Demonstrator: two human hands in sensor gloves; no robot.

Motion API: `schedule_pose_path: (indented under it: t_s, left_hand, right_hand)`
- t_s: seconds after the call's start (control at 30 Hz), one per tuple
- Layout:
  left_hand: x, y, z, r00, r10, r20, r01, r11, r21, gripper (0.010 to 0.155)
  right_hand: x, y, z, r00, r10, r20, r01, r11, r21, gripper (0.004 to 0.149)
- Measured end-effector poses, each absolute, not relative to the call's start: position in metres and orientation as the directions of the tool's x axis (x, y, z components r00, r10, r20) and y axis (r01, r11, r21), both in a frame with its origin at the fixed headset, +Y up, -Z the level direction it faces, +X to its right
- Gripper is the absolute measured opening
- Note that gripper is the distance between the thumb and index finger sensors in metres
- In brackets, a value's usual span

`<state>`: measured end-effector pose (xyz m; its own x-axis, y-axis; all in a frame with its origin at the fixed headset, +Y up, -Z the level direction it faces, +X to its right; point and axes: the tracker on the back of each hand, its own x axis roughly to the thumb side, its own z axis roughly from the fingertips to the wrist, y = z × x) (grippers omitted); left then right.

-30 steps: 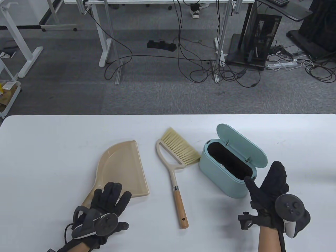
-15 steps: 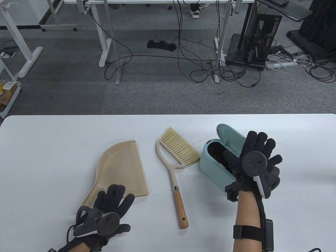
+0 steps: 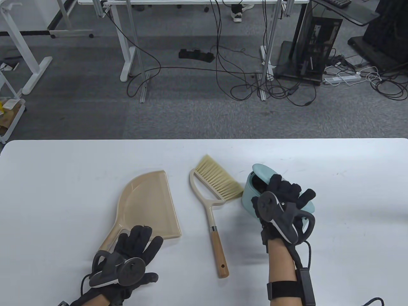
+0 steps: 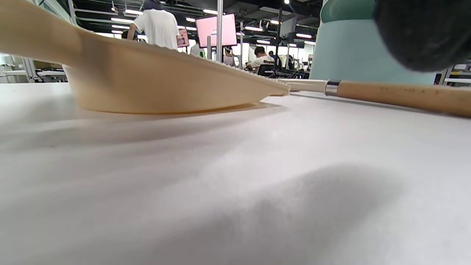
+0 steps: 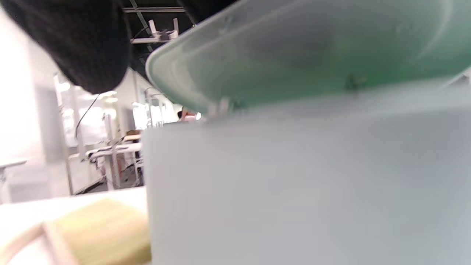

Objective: Sweep raisins on the table into the desktop trash can

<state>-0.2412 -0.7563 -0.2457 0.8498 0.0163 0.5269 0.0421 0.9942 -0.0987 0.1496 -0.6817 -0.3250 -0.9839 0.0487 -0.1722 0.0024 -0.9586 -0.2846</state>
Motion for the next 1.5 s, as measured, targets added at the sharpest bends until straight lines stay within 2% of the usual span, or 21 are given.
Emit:
schedule_pose_path:
  t_s: [0.17, 0.47, 0.63, 0.8, 0.9, 0.93, 0.97, 1.03, 1.17, 1.3, 1.5]
  left_hand:
    - [-0.243, -0.752, -0.246, 0.855, 0.022, 0.519, 0.024, 0.996, -0.081, 0.097]
    - [-0.245, -0.756, -0.246, 0.861, 0.007, 0.508, 0.048, 0.994, -0.095, 0.097]
    - [-0.246, -0.757, -0.246, 0.865, -0.002, 0.502, 0.059, 0.993, -0.098, 0.097]
    - [-0.244, -0.755, -0.244, 0.862, -0.04, 0.506, 0.092, 0.993, -0.077, 0.097]
    - [-0.246, -0.751, -0.245, 0.87, -0.047, 0.492, 0.09, 0.994, -0.063, 0.098]
    - [-0.247, -0.751, -0.245, 0.872, -0.044, 0.488, 0.085, 0.994, -0.062, 0.098]
    - [-0.248, -0.751, -0.246, 0.875, -0.039, 0.482, 0.081, 0.995, -0.066, 0.098]
    - [-0.25, -0.752, -0.247, 0.88, -0.036, 0.474, 0.079, 0.994, -0.07, 0.098]
    - [-0.251, -0.754, -0.248, 0.883, -0.048, 0.466, 0.092, 0.993, -0.072, 0.099]
    - [-0.252, -0.756, -0.248, 0.884, -0.047, 0.465, 0.094, 0.992, -0.079, 0.096]
    - [-0.257, -0.755, -0.25, 0.894, -0.002, 0.448, 0.043, 0.996, -0.082, 0.092]
  right_hand:
    - [0.142, -0.721, -0.317, -0.99, 0.02, -0.139, 0.016, -0.967, -0.253, 0.097]
    - [0.142, -0.745, -0.318, -0.983, -0.113, -0.143, 0.15, -0.949, -0.279, 0.1]
    - [0.141, -0.748, -0.32, -0.972, -0.157, -0.173, 0.194, -0.955, -0.224, 0.103]
    - [0.146, -0.739, -0.321, -0.982, -0.096, -0.161, 0.12, -0.982, -0.144, 0.102]
    - [0.155, -0.724, -0.317, -0.975, 0.093, -0.2, -0.078, -0.994, -0.082, 0.098]
    - [0.155, -0.72, -0.313, -0.965, 0.153, -0.213, -0.131, -0.985, -0.113, 0.098]
    - [0.154, -0.715, -0.309, -0.956, 0.219, -0.193, -0.186, -0.967, -0.175, 0.098]
    - [0.148, -0.709, -0.303, -0.961, 0.24, -0.139, -0.207, -0.954, -0.216, 0.096]
    - [0.115, -0.706, -0.284, -0.987, 0.158, -0.007, -0.154, -0.972, -0.177, 0.096]
    - [0.073, -0.717, -0.265, -0.968, 0.2, 0.154, -0.224, -0.962, -0.154, 0.096]
    - [0.03, -0.73, -0.239, -0.92, 0.212, 0.328, -0.251, -0.965, -0.081, 0.095]
